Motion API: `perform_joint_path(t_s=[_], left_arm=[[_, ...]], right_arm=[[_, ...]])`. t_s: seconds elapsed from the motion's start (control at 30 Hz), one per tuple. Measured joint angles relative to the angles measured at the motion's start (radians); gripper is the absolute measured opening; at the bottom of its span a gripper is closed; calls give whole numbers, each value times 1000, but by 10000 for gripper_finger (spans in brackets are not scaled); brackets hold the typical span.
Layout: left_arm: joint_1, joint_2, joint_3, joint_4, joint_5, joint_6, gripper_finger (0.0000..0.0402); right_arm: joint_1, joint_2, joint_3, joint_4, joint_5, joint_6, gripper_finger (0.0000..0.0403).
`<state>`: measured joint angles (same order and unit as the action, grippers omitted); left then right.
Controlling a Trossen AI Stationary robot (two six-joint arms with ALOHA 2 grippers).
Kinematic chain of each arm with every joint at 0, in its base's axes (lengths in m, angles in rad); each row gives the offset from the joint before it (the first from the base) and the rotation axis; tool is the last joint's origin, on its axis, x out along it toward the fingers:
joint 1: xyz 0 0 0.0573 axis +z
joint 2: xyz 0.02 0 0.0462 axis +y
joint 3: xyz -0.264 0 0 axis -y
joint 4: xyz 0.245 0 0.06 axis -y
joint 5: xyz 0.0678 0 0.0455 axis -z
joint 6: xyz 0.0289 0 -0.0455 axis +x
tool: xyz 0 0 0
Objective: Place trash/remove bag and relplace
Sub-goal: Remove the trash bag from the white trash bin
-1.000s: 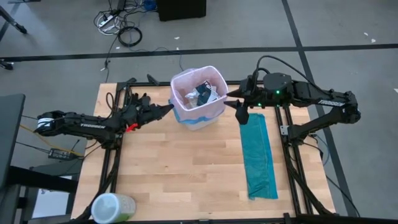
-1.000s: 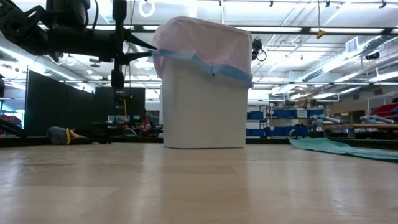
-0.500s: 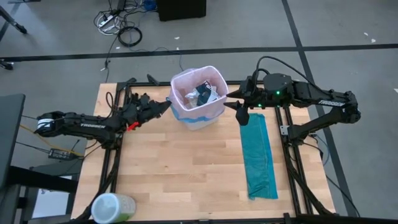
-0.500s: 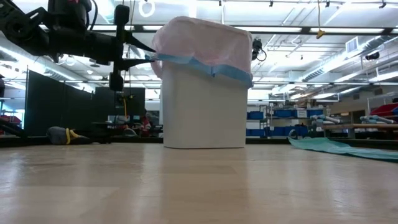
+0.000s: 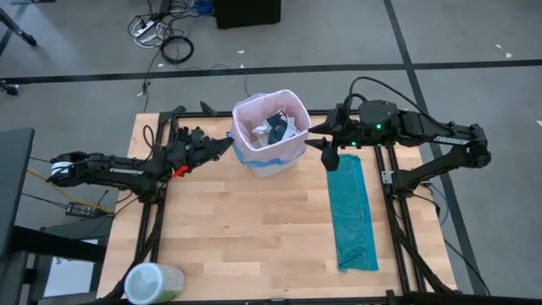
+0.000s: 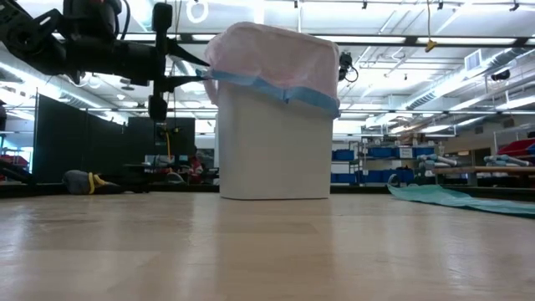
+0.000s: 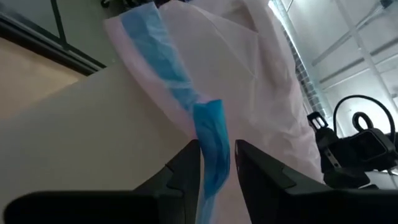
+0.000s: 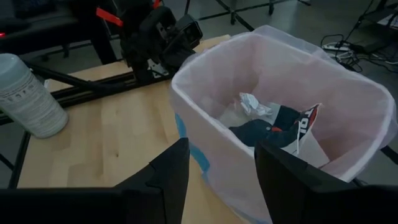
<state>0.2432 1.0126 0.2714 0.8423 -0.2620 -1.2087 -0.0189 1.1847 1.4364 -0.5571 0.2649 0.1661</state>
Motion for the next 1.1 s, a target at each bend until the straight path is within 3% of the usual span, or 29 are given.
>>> perform_joint_path(t_s=[0.13, 0.47, 0.8, 0.93, 1.1], left_arm=[[0, 0, -8, 1, 11, 0, 111], [1, 0, -87, 60, -87, -52, 111], [0, 0, -87, 83, -58, -47, 108], [0, 0, -87, 82, 1, -23, 84], [0, 0, -87, 81, -8, 2, 18]], right_arm=[[0, 0, 0, 0, -19, 0, 171], [0, 0, 0, 0, -34, 0, 170], [0, 0, 0, 0, -33, 0, 168], [0, 0, 0, 0, -33, 0, 165], [0, 0, 0, 0, -32, 1, 164]])
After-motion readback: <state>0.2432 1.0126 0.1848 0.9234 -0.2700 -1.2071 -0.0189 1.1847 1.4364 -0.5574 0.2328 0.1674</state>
